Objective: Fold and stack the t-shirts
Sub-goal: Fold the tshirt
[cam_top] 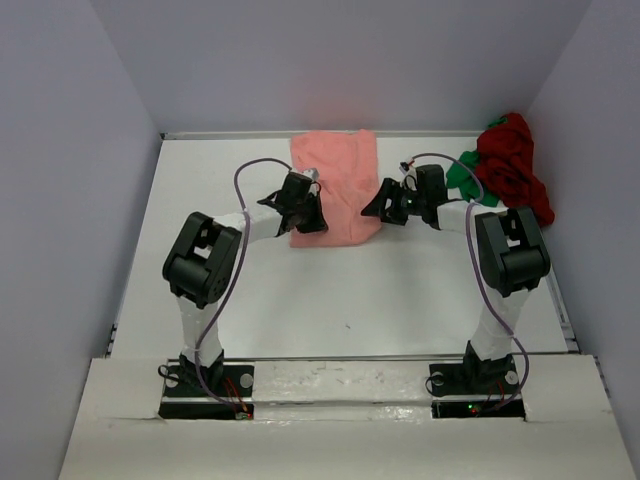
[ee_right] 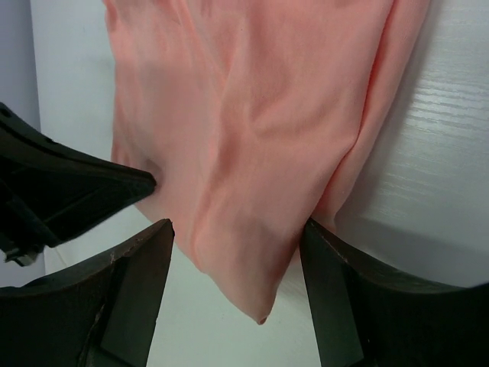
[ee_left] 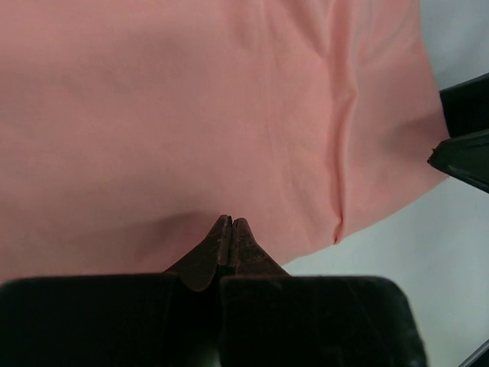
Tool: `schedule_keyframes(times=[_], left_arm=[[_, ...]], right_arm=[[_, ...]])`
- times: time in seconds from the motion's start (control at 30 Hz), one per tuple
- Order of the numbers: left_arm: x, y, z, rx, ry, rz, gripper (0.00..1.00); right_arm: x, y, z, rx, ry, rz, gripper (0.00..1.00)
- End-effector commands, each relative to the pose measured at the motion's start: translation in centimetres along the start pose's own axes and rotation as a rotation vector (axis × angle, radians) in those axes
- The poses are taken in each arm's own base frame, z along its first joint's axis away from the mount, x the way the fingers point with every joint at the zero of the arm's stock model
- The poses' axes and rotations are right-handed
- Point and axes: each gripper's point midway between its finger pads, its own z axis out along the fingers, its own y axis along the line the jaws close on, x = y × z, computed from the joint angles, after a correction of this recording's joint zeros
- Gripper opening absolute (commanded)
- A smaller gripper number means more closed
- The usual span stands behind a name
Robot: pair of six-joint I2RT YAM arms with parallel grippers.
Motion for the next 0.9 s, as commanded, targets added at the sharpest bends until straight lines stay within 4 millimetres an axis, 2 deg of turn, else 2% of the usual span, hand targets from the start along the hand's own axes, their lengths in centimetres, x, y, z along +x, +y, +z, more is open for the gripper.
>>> schedule_keyframes(times=[0.0,0.17,0.33,0.43,0.63,0.87], left_arm=[[0.0,-2.3,1.9,0.063,0.019,0.000,0.00],[1.2,-1.5,4.0,0.039,0.046,-0.006,0.00],[1.7,-0.1,4.4,-0.017,0.052,-0.003,0.00],[1.7,0.0,4.3,-0.025,0.055,-0.001,0.00],[1.0,0.0,3.7,-0.034,0.038,0.003,0.00],[0.2,1.6,3.0,-0.066,0.021,-0.002,0.00]], right_arm=[[-2.8,1.6,-0.6,-0.029,-0.071,-0.068,0.72],[-3.3,1.8,-0.3,-0.036,-0.071,-0.064,0.72],[-3.9,2.3,-0.5,-0.033,-0.073,-0.072,0.72],[-4.4,2.5,-0.6,-0.027,-0.081,-0.080,0.72],[-3.1,1.7,0.5,-0.046,-0.027,-0.032,0.71],[-0.4,0.2,1.4,-0.056,0.067,0.005,0.71]])
